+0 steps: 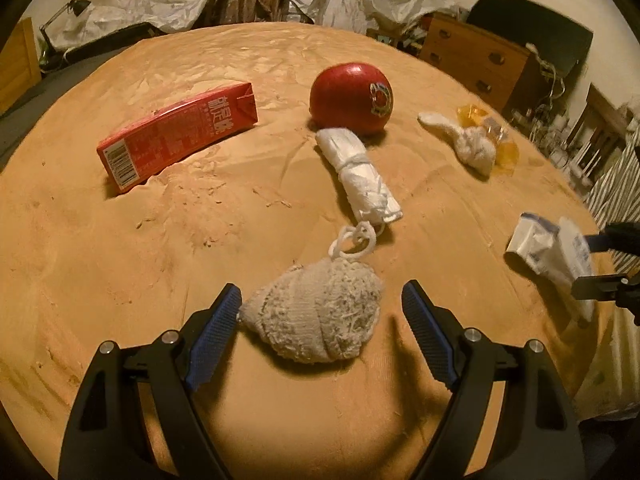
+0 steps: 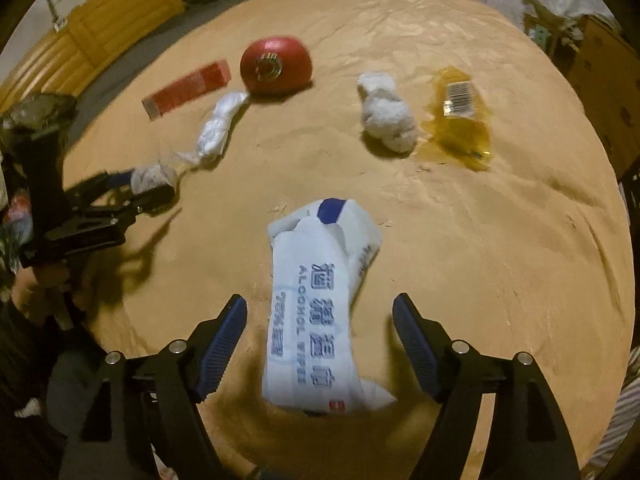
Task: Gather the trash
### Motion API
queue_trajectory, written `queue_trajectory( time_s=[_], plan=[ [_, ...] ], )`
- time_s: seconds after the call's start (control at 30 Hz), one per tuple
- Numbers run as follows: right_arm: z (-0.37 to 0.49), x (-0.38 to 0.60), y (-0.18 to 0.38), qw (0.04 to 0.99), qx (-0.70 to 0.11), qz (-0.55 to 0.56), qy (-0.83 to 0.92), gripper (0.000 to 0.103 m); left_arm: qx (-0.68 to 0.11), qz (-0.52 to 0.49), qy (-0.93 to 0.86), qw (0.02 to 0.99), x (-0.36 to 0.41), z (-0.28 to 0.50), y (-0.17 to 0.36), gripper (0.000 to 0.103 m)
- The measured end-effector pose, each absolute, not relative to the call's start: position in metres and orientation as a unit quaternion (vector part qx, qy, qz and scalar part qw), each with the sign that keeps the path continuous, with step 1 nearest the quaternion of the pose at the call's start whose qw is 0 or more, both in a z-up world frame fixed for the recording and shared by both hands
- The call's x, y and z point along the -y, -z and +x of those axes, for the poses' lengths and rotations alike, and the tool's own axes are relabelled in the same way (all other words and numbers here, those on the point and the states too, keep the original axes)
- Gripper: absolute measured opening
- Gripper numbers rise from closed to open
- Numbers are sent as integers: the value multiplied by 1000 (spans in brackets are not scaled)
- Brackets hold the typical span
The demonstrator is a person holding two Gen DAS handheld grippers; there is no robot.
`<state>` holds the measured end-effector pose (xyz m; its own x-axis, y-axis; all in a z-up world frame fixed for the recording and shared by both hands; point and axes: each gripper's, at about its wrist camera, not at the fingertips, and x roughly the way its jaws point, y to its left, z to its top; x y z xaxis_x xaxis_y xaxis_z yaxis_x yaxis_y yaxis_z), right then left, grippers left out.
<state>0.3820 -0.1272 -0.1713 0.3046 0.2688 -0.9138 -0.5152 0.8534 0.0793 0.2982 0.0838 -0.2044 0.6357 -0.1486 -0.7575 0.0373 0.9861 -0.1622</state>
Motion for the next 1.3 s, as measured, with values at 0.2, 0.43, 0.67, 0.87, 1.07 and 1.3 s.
queue_trajectory(
  time_s=[0.2, 0.43, 0.67, 0.87, 1.07, 1.3],
  plan=[
    [387, 112, 190, 801, -534, -148, -227, 42, -427, -43, 45, 902, -73, 296, 207, 45],
    [363, 116, 175, 843, -477, -136, -211, 35, -403, -49, 34, 913, -70, 283, 194, 39],
    [311, 126, 127, 904, -373, -76, -195, 35, -334, -45, 25, 941, -46, 241, 137, 39],
    [263, 127, 88, 941, -286, -37, -179, 35, -272, -35, 13, 961, -20, 196, 94, 39],
    [224, 134, 66, 962, -221, -13, -157, 35, -219, -36, -15, 975, -13, 166, 66, 39],
    [200, 136, 57, 969, -199, -11, -147, 35, -208, -33, -18, 977, -3, 159, 54, 39]
  ],
)
